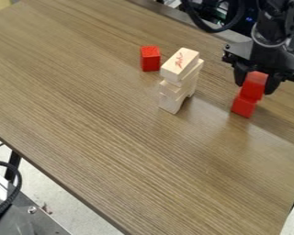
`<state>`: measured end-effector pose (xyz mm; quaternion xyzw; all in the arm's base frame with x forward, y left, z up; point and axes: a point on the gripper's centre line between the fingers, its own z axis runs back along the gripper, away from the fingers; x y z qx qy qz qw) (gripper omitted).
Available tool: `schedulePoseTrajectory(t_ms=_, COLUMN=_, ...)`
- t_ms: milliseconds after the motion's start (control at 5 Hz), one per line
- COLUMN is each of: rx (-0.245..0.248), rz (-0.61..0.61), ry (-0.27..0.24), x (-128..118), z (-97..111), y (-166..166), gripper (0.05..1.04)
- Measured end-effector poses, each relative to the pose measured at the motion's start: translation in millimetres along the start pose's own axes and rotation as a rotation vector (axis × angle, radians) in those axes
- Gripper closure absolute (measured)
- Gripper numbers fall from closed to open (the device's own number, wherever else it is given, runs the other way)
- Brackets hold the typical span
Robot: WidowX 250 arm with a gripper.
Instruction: Take the red cube off of the left red cube and put it on top of the right red cube
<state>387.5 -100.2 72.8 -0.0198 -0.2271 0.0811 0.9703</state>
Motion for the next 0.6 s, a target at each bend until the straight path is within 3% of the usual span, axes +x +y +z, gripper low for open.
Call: schedulePoseTrajectory(t_ms=600, rx=0.006, rz=0.011, ry=0.024, x=-1.0, z=0.5, y=2.6, gripper=0.502)
